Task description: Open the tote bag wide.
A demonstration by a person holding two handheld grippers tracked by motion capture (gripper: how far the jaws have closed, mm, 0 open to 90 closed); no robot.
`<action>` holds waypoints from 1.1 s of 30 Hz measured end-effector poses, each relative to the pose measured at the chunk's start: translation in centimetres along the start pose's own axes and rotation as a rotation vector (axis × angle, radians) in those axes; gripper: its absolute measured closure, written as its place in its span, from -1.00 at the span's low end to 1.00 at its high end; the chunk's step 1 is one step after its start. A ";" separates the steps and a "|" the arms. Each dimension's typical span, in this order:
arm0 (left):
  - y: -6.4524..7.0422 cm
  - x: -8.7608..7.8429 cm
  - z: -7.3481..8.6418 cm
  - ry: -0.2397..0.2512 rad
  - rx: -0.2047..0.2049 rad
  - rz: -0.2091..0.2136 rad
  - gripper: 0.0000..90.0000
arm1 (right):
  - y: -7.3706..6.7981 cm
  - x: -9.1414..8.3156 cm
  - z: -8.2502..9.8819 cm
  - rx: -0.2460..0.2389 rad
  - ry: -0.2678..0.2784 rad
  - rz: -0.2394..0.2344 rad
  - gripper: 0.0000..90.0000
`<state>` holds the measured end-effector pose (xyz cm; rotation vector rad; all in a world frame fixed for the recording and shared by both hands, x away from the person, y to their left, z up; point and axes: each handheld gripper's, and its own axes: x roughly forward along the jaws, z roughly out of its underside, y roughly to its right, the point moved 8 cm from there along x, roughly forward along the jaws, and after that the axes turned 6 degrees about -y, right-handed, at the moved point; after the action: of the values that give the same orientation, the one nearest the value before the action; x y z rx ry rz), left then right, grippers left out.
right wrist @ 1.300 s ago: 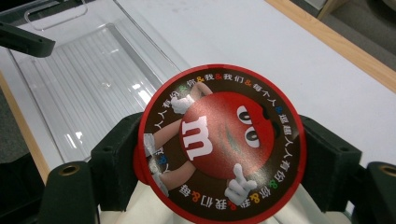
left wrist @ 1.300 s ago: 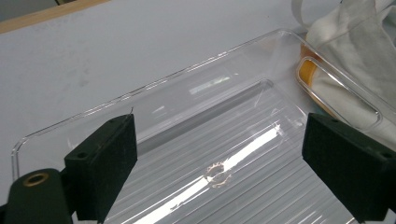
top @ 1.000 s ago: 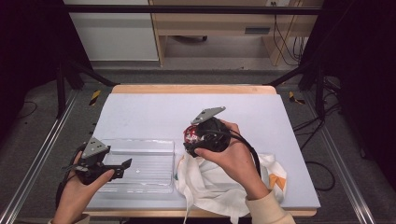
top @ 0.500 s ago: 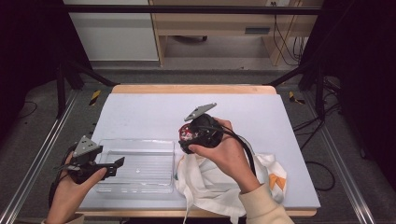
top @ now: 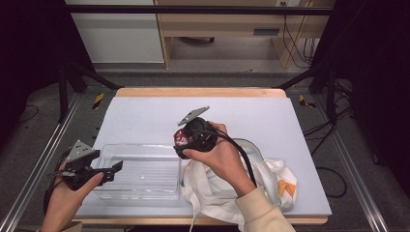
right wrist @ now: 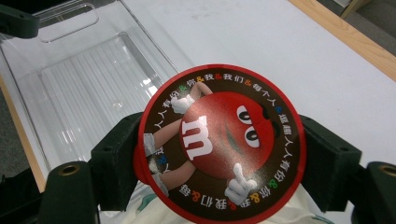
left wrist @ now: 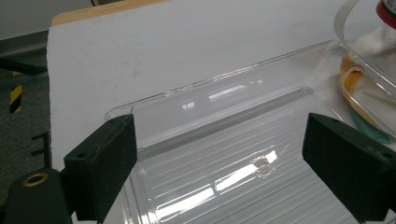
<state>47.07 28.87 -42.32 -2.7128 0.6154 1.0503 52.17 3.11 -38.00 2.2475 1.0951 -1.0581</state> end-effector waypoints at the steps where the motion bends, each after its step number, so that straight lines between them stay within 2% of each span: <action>1: -0.1 0.0 0.0 0.000 -0.003 0.000 -0.78 | -0.1 0.2 0.0 0.006 -0.001 0.000 -0.45; 9: -0.4 -0.2 0.1 0.001 -0.006 -0.001 -0.79 | -0.5 0.9 -0.2 -0.005 -0.010 0.000 -0.45; 15: -1.0 -0.7 0.2 0.011 -0.023 -0.003 -0.79 | -1.0 1.6 -0.3 -0.006 -0.011 -0.013 -0.45; 26: -1.8 -1.1 0.3 0.022 -0.043 -0.014 -0.79 | -2.7 2.7 -0.5 -0.028 -0.014 -0.025 -0.45; 33: -1.8 -1.2 0.3 0.020 -0.041 -0.010 -0.79 | -3.7 3.3 -0.7 -0.049 -0.015 -0.032 -0.45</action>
<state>46.90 30.98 -41.70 -2.7619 0.5887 1.0452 50.78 7.34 -40.31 2.1876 1.1417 -1.0471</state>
